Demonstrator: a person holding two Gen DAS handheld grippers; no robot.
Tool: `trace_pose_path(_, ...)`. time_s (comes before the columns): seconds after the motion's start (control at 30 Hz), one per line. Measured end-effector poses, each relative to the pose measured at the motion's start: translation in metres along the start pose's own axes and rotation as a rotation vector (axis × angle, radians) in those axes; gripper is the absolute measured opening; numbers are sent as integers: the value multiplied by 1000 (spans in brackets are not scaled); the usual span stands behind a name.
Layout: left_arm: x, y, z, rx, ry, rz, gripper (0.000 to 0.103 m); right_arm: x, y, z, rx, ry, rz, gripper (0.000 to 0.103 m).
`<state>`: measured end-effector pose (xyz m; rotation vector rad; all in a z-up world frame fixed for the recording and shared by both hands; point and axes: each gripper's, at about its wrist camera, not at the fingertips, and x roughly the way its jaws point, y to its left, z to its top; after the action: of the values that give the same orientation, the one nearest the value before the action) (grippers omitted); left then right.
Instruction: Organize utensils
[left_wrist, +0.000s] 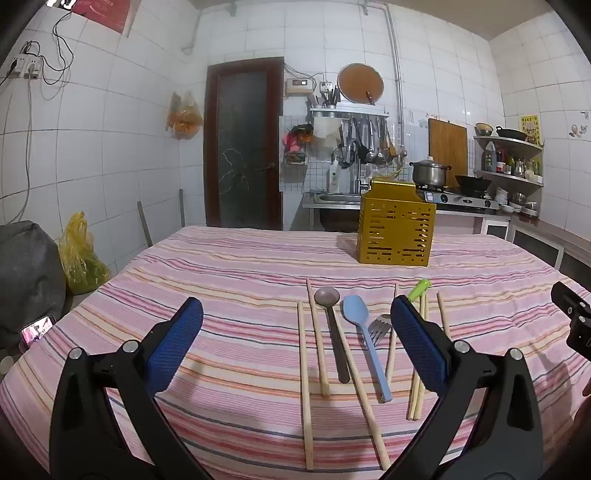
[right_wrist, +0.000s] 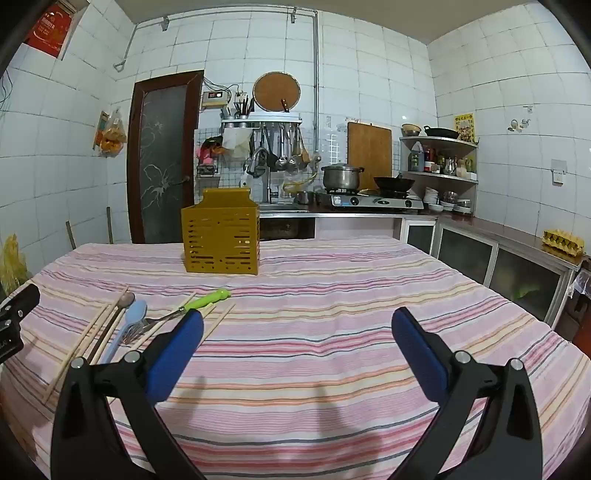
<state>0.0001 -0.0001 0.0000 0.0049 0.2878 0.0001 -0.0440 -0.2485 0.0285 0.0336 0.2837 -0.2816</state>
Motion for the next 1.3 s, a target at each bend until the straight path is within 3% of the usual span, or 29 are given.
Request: trace_pose_path(1.3,-4,-1,0,-1,-11,0,98,-5,2,1,-11,-12,-13,99)
